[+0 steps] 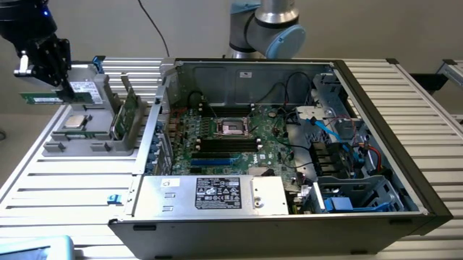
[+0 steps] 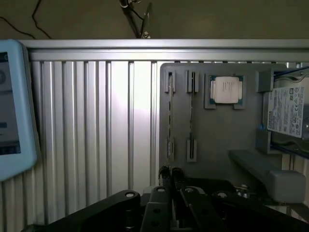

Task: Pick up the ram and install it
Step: 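Pick up the ram and move it above insertion slot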

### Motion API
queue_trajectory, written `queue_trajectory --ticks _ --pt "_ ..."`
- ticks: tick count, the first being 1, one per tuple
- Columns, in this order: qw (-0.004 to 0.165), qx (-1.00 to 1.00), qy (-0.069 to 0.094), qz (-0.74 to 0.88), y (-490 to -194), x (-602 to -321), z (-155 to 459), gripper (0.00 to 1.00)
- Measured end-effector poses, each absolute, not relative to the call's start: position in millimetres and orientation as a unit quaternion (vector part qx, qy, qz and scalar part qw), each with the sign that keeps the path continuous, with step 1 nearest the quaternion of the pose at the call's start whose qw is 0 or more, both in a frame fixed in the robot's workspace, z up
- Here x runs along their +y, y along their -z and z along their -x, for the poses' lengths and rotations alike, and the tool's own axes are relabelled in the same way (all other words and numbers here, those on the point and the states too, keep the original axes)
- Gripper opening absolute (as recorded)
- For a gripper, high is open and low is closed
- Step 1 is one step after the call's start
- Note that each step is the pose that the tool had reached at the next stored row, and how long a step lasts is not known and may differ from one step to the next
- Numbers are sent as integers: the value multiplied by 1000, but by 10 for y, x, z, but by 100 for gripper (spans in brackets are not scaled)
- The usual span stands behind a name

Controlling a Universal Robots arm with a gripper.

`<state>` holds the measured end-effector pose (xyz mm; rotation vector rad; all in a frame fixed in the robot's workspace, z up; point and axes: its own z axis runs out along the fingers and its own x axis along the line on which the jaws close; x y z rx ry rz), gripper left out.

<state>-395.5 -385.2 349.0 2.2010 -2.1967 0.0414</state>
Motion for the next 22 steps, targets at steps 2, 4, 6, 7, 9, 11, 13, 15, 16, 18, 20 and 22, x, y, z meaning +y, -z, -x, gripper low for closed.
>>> queue_trajectory --ticks 2,4,6,7,9,11,13,15,16,18,20,22 --pt "16 -706 -13 -708 -3551 -3853 3889 13" --pt "16 -706 -13 -708 -3609 -3854 3822 13" --pt "16 -706 -13 -708 -3666 -3855 3747 13" --pt "16 -706 -13 -708 -3695 -3855 3708 13" --pt "16 -706 -13 -708 -3752 -3855 3626 13" --pt "16 -706 -13 -708 -3804 -3855 3550 13" --pt "17 -706 -12 -708 -3864 -3855 3462 13" --pt "17 -706 -12 -708 -3905 -3855 3372 13" --pt "17 -706 -12 -708 -3914 -3855 3327 13" --pt "17 -706 -12 -708 -3918 -3855 3236 13" --pt "16 -706 -13 -708 -3918 -3855 3149 13" --pt "16 -706 -13 -708 -3918 -3855 3058 13"
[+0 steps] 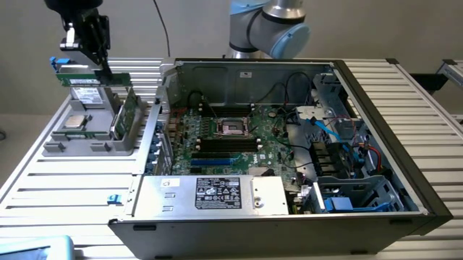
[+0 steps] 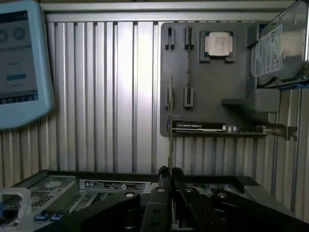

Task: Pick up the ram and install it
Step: 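Pick up the ram and move it above insertion slot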

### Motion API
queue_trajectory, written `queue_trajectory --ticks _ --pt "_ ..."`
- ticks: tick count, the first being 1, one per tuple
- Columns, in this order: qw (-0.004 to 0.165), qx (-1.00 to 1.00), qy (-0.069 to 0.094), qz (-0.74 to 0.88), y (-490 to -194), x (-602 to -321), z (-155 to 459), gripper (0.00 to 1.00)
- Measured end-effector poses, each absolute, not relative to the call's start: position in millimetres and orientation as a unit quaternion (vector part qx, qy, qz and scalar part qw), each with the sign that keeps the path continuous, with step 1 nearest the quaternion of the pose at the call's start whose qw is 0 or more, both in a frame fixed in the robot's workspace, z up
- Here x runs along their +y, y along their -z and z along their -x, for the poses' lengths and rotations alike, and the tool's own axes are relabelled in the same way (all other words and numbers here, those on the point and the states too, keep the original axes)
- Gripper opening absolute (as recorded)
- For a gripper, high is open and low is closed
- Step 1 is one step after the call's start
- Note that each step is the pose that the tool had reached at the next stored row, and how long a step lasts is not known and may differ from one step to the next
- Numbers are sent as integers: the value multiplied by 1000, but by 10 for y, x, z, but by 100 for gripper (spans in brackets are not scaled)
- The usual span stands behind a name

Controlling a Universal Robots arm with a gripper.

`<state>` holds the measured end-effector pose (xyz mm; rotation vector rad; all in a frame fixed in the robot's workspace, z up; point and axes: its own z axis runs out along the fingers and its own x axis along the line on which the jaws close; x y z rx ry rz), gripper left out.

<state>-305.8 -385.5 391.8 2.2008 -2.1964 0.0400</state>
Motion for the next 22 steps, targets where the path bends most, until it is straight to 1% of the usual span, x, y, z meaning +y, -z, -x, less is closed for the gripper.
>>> queue_trajectory --ticks 22 --pt "15 -706 -14 -708 -4008 -3855 2098 13"
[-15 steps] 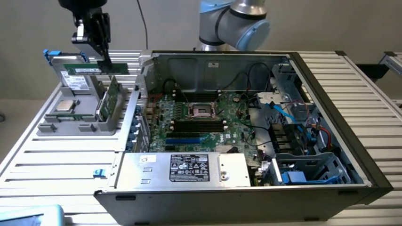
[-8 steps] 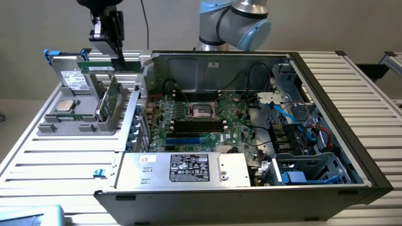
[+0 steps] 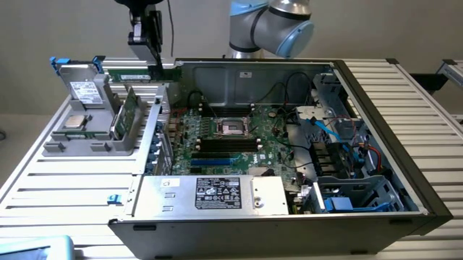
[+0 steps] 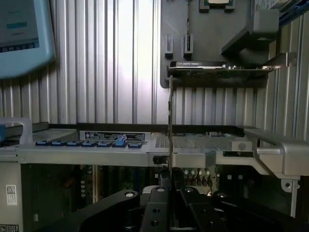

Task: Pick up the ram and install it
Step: 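Pick up the ram and move it above insertion slot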

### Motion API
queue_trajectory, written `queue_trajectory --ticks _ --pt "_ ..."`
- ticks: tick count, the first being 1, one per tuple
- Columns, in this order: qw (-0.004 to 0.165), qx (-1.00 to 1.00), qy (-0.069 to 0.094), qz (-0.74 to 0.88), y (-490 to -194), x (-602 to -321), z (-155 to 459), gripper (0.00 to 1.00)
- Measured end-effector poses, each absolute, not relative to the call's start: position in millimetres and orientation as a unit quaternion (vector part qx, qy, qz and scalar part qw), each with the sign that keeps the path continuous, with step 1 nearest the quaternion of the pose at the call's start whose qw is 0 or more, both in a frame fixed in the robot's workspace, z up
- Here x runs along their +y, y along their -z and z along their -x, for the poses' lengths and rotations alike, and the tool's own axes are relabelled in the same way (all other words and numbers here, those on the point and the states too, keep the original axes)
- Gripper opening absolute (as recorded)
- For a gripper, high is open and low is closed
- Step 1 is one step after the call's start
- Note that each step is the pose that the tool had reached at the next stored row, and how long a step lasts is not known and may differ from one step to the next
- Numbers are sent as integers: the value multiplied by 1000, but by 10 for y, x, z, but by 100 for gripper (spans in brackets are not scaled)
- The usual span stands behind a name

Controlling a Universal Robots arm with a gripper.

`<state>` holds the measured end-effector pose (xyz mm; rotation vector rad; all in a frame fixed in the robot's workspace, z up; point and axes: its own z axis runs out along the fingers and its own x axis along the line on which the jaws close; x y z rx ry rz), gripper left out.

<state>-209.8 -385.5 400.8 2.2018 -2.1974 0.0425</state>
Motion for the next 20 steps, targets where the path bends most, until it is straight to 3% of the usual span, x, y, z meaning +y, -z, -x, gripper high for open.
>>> queue_trajectory --ticks 20 --pt "15 -706 -14 -708 -4025 -3855 1186 13"
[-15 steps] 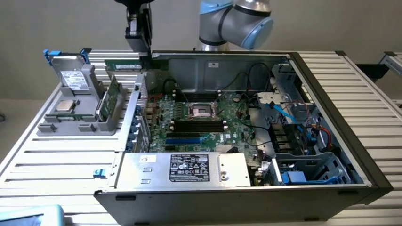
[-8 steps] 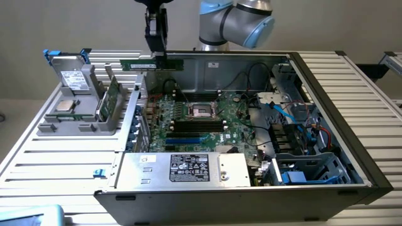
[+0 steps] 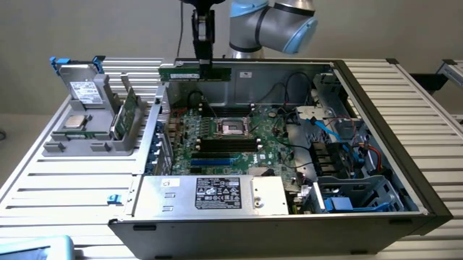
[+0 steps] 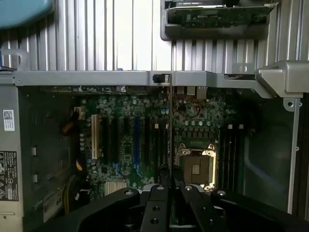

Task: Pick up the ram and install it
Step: 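Pick up the ram and move it above insertion slot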

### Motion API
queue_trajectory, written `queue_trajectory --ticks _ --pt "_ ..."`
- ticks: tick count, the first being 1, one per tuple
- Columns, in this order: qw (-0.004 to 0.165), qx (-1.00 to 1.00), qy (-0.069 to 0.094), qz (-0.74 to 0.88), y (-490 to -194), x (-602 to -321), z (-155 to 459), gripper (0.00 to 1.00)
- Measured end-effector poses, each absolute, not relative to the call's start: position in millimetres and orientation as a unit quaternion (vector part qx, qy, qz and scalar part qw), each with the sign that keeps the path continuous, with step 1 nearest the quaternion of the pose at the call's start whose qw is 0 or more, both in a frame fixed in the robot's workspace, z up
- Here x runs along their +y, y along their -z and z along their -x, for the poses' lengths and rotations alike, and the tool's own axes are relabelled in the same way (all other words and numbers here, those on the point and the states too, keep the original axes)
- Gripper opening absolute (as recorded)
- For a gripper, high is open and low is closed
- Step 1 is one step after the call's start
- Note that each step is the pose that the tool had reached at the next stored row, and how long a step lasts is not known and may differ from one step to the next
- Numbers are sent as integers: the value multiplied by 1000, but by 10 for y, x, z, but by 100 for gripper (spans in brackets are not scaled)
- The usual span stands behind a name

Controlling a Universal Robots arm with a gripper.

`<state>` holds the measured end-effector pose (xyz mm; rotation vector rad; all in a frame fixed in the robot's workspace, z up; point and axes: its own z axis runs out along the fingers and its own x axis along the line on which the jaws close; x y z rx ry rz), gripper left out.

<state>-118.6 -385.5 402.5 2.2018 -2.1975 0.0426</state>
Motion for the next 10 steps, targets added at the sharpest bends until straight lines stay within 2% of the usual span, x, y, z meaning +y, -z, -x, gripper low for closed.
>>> queue_trajectory --ticks 10 --pt "14 -707 -13 -707 -4007 -3840 857 13"
